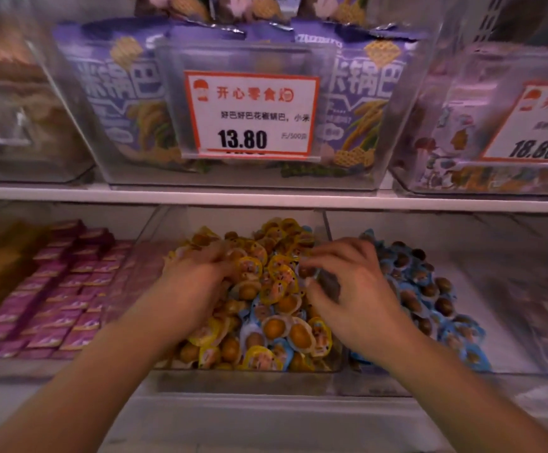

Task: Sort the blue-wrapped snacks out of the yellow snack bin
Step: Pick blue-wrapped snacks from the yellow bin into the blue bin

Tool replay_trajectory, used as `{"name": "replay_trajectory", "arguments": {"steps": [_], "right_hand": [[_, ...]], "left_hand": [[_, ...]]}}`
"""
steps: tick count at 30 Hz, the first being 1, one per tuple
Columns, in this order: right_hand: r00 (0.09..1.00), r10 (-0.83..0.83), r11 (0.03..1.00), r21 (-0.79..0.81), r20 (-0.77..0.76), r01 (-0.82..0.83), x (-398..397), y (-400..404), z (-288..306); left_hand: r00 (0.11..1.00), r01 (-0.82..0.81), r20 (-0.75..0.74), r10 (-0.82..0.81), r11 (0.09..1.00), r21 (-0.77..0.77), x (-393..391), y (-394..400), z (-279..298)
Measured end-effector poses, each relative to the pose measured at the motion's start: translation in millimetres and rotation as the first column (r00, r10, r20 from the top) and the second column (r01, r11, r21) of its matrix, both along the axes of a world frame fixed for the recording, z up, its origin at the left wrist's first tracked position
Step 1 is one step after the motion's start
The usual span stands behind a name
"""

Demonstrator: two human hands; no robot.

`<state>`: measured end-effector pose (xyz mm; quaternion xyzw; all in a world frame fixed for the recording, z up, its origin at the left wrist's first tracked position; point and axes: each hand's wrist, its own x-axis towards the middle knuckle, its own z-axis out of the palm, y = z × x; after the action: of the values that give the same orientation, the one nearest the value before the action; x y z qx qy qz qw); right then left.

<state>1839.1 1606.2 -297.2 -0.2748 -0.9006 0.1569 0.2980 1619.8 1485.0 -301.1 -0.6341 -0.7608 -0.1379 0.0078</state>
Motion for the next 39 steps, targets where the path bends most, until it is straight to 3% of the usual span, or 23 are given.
{"name": "replay_trajectory", "arguments": {"steps": [3, 6, 9, 11, 14, 19, 23, 26, 27, 29, 30, 32, 39], "right_hand": [[1.000, 0.000, 0.998, 0.065, 0.018, -0.001, 0, 1, -3], [1.000, -0.016, 0.998, 0.061, 0.005, 0.016, -1, 0, -6], [0.999, -0.046, 0.997, 0.054, -0.026, 0.047, -5, -1, -8], [0.999, -0.041, 0.998, 0.048, -0.035, 0.042, -7, -2, -8], [0.999, -0.029, 0.999, 0.043, -0.045, 0.031, -5, -2, -9], [0.999, -0.015, 0.999, 0.034, -0.051, 0.016, -3, -3, -9], [1.000, -0.030, 0.993, 0.118, -0.005, 0.030, -2, -9, 1], [0.987, 0.114, 0.914, 0.378, 0.116, -0.150, -3, -15, 15], [0.957, 0.218, 0.885, 0.375, 0.193, -0.277, -5, -19, 18], [0.844, 0.369, 0.857, 0.208, 0.389, -0.471, -9, -32, 18], [0.784, 0.385, 0.861, 0.117, 0.488, -0.496, -13, -37, 13], [0.717, 0.328, 0.879, 0.080, 0.616, -0.470, -18, -40, 4], [0.647, 0.210, 0.921, 0.075, 0.733, -0.383, -26, -39, 4]], "left_hand": [[0.993, -0.053, -0.098, 0.059, 0.997, 0.061, -3, -3, 2], [0.998, 0.066, 0.000, -0.067, 0.982, 0.175, 21, -6, 4], [0.964, 0.230, 0.145, -0.224, 0.973, -0.028, 50, -4, -10], [0.969, 0.206, 0.167, -0.180, 0.967, -0.153, 49, -1, -19], [0.988, 0.129, 0.113, -0.106, 0.969, -0.212, 28, 2, -21], [0.992, 0.120, 0.001, -0.125, 0.950, -0.289, 27, 9, -25], [0.992, 0.122, 0.044, -0.114, 0.961, -0.249, 30, 11, -20], [0.983, 0.182, 0.055, -0.174, 0.957, -0.227, 26, 9, -14], [0.981, 0.192, 0.056, -0.183, 0.955, -0.228, 24, 7, -12], [0.980, 0.199, 0.031, -0.197, 0.956, -0.215, 19, 2, -11], [0.980, 0.194, 0.006, -0.197, 0.961, -0.196, 16, 0, -12], [0.985, 0.167, -0.025, -0.173, 0.974, -0.156, 12, -3, -12], [0.993, 0.034, 0.113, -0.040, 0.998, 0.059, -1, -8, -3]]}}
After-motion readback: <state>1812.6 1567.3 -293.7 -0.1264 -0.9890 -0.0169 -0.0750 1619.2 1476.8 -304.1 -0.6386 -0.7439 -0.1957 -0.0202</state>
